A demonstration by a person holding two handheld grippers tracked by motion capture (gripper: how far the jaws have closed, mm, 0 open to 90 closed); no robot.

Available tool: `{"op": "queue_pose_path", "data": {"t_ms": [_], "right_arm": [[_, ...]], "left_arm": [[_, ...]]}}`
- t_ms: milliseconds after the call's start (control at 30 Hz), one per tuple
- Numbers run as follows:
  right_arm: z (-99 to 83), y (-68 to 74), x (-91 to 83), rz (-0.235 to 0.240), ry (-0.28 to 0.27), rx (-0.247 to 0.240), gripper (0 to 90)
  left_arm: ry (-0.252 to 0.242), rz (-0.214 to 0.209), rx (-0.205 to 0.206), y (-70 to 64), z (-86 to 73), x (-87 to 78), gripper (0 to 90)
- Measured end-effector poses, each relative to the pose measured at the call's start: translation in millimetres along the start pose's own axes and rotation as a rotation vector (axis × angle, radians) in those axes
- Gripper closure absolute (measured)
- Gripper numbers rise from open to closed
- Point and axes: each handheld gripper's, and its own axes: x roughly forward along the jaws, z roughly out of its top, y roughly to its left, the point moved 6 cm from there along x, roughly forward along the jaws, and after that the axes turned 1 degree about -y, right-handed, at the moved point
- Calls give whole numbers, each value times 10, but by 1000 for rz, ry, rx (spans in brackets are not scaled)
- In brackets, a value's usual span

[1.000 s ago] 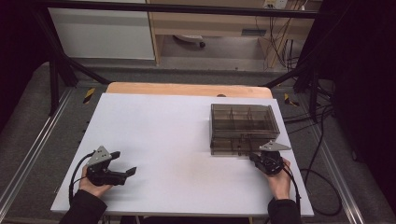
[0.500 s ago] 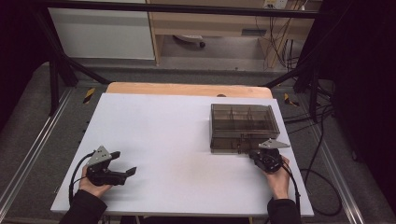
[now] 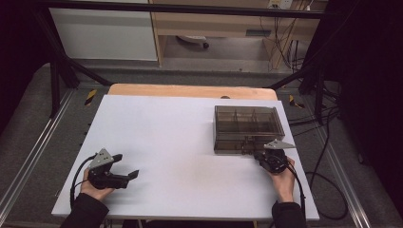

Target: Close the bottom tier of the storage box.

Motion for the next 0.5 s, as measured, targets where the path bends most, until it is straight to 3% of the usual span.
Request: {"op": "queue_pose_path", "data": {"t_ms": [500], "right_arm": [[43, -23, 48, -3, -2, 6, 900]], "left_arm": [[0, 0, 0, 1, -1, 0, 47]]}}
